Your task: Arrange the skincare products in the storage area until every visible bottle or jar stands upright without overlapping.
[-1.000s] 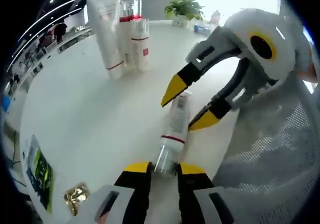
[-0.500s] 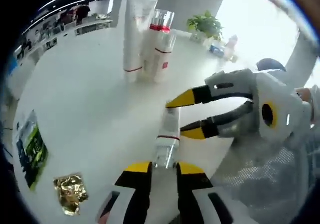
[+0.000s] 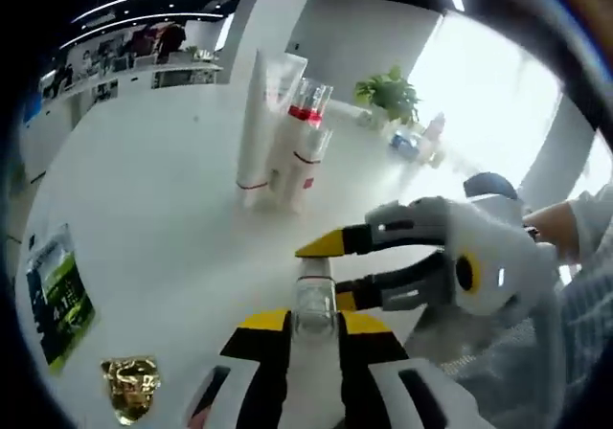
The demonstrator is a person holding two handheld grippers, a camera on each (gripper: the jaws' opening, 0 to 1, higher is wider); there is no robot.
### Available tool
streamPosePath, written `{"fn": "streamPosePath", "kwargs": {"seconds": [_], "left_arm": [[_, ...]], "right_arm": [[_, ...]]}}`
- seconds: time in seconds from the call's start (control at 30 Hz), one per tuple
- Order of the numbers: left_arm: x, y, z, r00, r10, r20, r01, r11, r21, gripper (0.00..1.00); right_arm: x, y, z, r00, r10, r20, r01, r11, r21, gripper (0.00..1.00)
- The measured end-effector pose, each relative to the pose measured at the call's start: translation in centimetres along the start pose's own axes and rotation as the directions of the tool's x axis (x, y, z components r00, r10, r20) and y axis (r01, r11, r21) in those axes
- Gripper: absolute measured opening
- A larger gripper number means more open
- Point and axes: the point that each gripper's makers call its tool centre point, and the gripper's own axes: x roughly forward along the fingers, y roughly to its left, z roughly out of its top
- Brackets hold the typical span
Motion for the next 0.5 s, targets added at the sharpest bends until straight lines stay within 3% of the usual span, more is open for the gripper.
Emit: {"fn": "streamPosePath", "kwargs": {"seconds": [0.1, 0.2, 0.27, 0.3, 0.5], "left_arm": [[-0.4, -0.2, 1.2, 0.997, -0.008, 0.071, 0.008, 1.0, -0.003, 0.2], [-0.5, -0.4, 1.7, 0.996, -0.014, 0.093, 0.013, 1.0, 0.007, 0.2], [-0.7, -0.6, 2.4, 0.991, -0.024, 0.133, 0.021, 1.0, 0.022, 0.2], [-0.7, -0.7, 2.9, 0.987, -0.026, 0.161, 0.019, 0.999, 0.042, 0.2], [-0.7, -1.7, 4.0, 0.971, -0.057, 0.231, 0.027, 0.991, 0.131, 0.21]], "right_arm": [[-0.2, 0.0, 0.3, 0.998, 0.025, 0.052, -0.031, 0.992, 0.121, 0.23], [-0.4, 0.1, 0.5, 0.995, 0.043, 0.086, -0.06, 0.975, 0.214, 0.23], [-0.6, 0.2, 0.9, 0.991, 0.058, 0.122, -0.09, 0.958, 0.273, 0.23], [-0.6, 0.2, 1.0, 0.988, 0.059, 0.144, -0.104, 0.938, 0.331, 0.23], [-0.6, 0.7, 1.7, 0.969, 0.095, 0.227, -0.189, 0.878, 0.441, 0.22]]}}
